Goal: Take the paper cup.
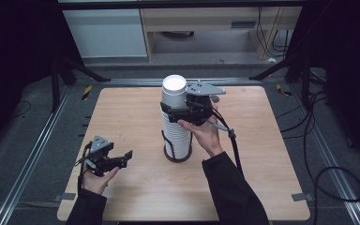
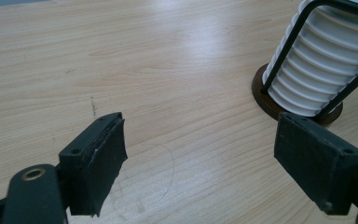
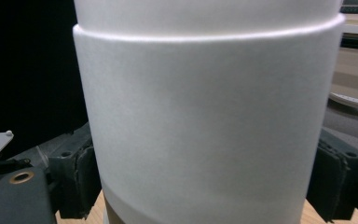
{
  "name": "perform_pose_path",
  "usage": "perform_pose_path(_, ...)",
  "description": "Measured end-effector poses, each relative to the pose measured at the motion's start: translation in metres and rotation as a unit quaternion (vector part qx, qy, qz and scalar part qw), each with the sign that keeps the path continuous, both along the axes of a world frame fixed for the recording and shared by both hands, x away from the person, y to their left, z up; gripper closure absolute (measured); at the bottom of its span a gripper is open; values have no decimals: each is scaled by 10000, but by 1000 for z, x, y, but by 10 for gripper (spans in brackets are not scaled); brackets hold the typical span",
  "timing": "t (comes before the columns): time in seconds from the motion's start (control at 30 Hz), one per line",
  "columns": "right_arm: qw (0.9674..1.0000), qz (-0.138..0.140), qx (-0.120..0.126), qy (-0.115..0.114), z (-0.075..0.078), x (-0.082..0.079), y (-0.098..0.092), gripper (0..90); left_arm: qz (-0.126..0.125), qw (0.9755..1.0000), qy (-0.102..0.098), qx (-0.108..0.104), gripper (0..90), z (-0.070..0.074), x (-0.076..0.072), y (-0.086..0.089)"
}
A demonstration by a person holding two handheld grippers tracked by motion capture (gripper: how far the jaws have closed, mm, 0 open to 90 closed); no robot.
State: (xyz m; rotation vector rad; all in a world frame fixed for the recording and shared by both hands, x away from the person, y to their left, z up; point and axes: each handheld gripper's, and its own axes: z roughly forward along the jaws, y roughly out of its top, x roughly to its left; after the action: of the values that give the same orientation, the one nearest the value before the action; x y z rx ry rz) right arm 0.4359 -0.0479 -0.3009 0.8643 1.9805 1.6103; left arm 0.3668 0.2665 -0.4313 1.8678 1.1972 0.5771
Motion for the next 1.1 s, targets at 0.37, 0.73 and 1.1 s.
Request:
perform_pose_path(0.37, 9999, 43, -124, 27, 3, 0, -1, 145, 1, 10000, 32, 39, 155, -1, 1, -1)
perform_pose_path(0.73, 9998, 79, 10, -169, 7, -2, -2, 158, -2, 10000, 47, 48, 153, -1, 1, -1)
perform_pose_path(1.1, 9996, 41, -69, -262, 33, -4, -4, 162, -26, 10000, 64, 63, 153, -1, 1, -2)
